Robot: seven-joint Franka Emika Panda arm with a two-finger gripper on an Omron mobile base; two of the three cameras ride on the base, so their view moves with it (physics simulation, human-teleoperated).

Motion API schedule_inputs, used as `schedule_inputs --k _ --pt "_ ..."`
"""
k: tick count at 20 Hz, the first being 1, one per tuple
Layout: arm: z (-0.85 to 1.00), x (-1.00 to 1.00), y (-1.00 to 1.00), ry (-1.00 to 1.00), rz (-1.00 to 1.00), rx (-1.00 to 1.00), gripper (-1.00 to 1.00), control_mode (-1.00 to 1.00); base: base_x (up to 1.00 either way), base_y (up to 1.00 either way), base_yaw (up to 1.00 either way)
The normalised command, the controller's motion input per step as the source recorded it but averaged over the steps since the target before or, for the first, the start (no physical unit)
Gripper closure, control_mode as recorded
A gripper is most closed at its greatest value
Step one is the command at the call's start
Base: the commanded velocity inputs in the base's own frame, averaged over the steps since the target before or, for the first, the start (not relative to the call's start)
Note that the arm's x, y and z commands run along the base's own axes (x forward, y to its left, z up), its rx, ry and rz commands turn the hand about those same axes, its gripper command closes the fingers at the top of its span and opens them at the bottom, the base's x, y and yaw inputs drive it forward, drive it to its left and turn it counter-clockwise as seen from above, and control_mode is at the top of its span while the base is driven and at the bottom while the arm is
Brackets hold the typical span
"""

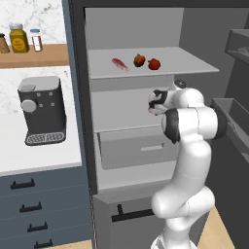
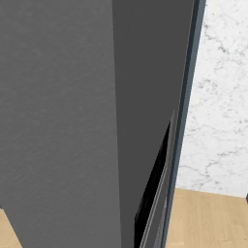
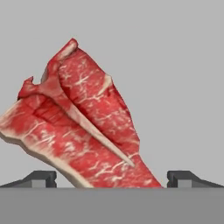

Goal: Place one bell pepper and one steak in each tupperware on the nearby counter, to pack two identical lunches.

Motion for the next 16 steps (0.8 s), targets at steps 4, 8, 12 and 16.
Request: schedule_inputs --k 4,8,12,16 --pt "-0.57 0.10 0.00 0.00 0.12 0.00 -1.00 -1.00 0.00 0.00 0.00" --pt "-0.61 0.02 0.04 -0.03 0.12 -0.03 1.00 -1.00 0.00 0.00 0.00" --pt "-0.54 0.00 0.03 -0.07 0.11 -0.03 1.00 -1.00 0.00 0.00 0.00" --pt "-0.45 -0.29 0.24 -0.11 0.07 -0.05 1.00 -1.00 0.00 0.00 0.00"
